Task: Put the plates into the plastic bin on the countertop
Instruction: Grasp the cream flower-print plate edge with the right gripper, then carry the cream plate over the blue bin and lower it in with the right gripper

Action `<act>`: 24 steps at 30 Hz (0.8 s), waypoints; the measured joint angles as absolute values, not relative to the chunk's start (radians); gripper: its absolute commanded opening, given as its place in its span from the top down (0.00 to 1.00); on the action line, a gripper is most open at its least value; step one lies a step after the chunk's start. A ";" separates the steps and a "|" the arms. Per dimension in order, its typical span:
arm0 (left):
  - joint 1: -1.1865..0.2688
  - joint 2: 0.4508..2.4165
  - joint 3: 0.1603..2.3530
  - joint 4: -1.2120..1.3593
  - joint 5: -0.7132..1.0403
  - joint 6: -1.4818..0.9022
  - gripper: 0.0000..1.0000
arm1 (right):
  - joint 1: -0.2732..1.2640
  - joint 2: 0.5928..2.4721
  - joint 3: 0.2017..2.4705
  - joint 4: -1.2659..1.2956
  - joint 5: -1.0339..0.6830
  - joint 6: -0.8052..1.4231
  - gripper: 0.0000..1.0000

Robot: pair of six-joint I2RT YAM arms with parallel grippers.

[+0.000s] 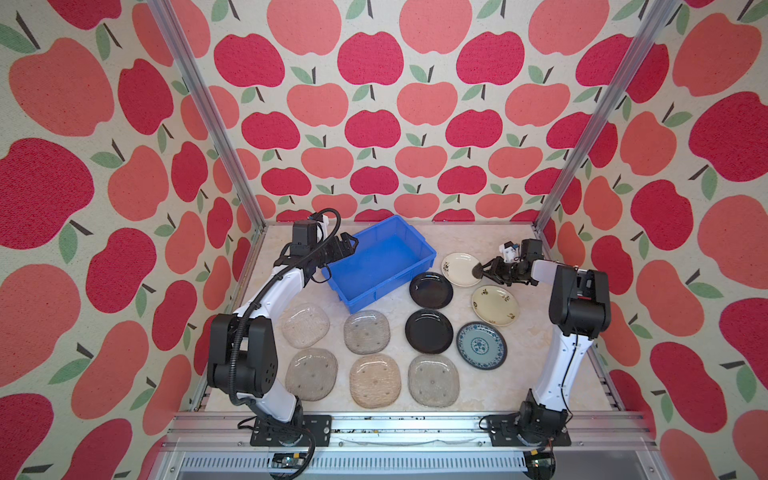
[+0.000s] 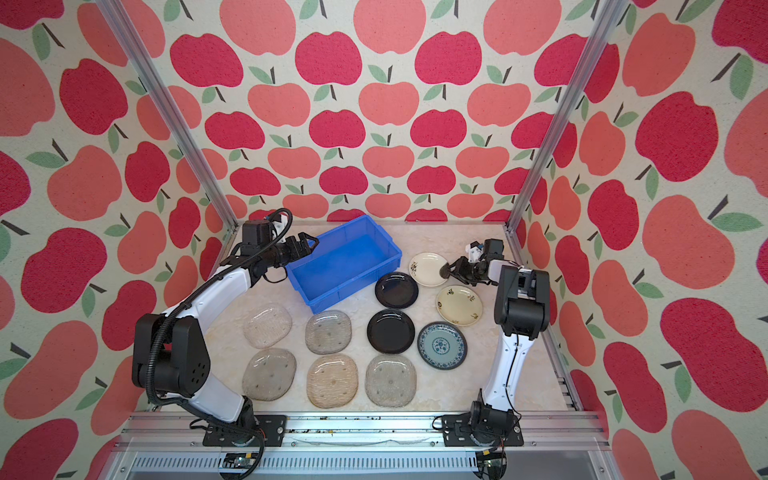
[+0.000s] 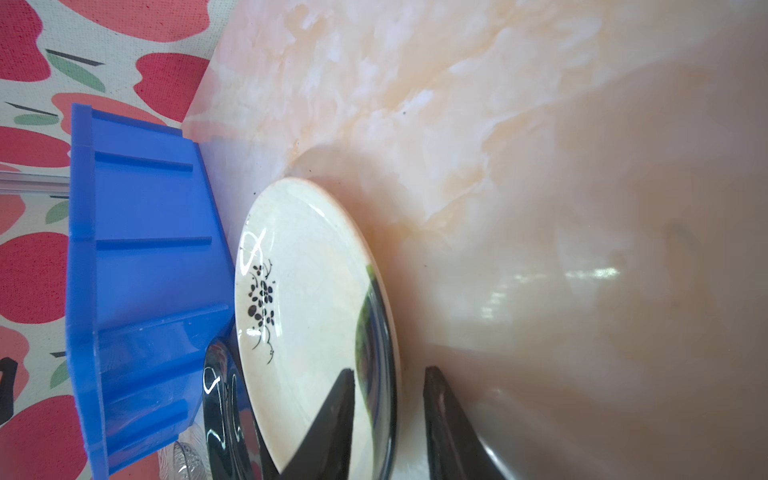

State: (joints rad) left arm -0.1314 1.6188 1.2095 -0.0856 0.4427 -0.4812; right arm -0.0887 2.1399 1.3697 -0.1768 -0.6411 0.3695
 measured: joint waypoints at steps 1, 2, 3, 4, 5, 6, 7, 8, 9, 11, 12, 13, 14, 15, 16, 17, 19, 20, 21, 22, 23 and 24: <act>-0.131 1.624 1.209 -0.086 0.443 -0.481 0.06 | -0.087 2.147 1.377 -0.178 -0.645 0.370 0.75; -0.133 1.628 1.209 -0.086 0.442 -0.481 0.06 | -0.086 2.156 1.385 -0.178 -0.651 0.369 0.77; -0.134 1.631 1.209 -0.086 0.442 -0.481 0.06 | -0.085 2.162 1.391 -0.181 -0.654 0.370 0.78; -0.135 1.636 1.209 -0.086 0.442 -0.481 0.06 | -0.085 2.168 1.398 -0.183 -0.658 0.371 0.79; -0.137 1.640 1.209 -0.086 0.440 -0.481 0.06 | -0.085 2.173 1.404 -0.188 -0.662 0.372 0.80; -0.138 1.643 1.209 -0.086 0.438 -0.481 0.06 | -0.085 2.176 1.409 -0.190 -0.664 0.371 0.84; -0.138 1.646 1.209 -0.086 0.435 -0.481 0.06 | -0.085 2.178 1.410 -0.191 -0.665 0.371 0.86; -0.140 1.649 1.209 -0.086 0.435 -0.481 0.06 | -0.085 2.179 1.410 -0.194 -0.665 0.371 0.86; -0.140 1.650 1.209 -0.086 0.434 -0.481 0.06 | -0.085 2.179 1.410 -0.198 -0.664 0.372 0.89; -0.140 1.651 1.209 -0.086 0.434 -0.481 0.06 | -0.085 2.179 1.410 -0.203 -0.663 0.373 0.93; -0.140 1.651 1.209 -0.086 0.434 -0.481 0.06 | -0.085 2.179 1.410 -0.204 -0.662 0.373 0.93; -0.140 1.651 1.209 -0.086 0.434 -0.481 0.06 | -0.085 2.179 1.410 -0.205 -0.656 0.373 0.96; -0.141 1.652 1.209 -0.086 0.434 -0.481 0.05 | -0.085 2.179 1.410 -0.206 -0.654 0.372 1.00; -0.141 1.652 1.209 -0.086 0.434 -0.480 0.06 | -0.085 2.179 1.410 -0.208 -0.651 0.372 1.00; -0.141 1.654 1.209 -0.086 0.434 -0.480 0.05 | -0.085 2.177 1.410 -0.211 -0.647 0.371 1.00; -0.142 1.655 1.210 -0.086 0.434 -0.480 0.05 | -0.085 2.174 1.410 -0.215 -0.639 0.369 1.00; -0.142 1.658 1.210 -0.087 0.434 -0.479 0.05 | -0.084 2.161 1.410 -0.228 -0.619 0.366 1.00; -0.142 1.659 1.210 -0.087 0.431 -0.478 0.05 | -0.083 2.149 1.410 -0.234 -0.601 0.364 1.00; -0.142 1.659 1.210 -0.087 0.429 -0.477 0.04 | -0.083 2.136 1.410 -0.238 -0.579 0.364 1.00; -0.142 1.659 1.211 -0.087 0.427 -0.477 0.04 | -0.083 2.117 1.409 -0.241 -0.546 0.364 1.00; -0.142 1.659 1.211 -0.087 0.426 -0.476 0.04 | -0.081 2.093 1.404 -0.242 -0.507 0.364 1.00; -0.142 1.659 1.211 -0.087 0.426 -0.476 0.04 | -0.078 2.069 1.397 -0.241 -0.476 0.365 1.00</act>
State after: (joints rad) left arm -0.1425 1.6588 1.2106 -0.0868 0.4255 -0.4759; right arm -0.0784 2.0686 1.3972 -0.2413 -0.4755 0.3653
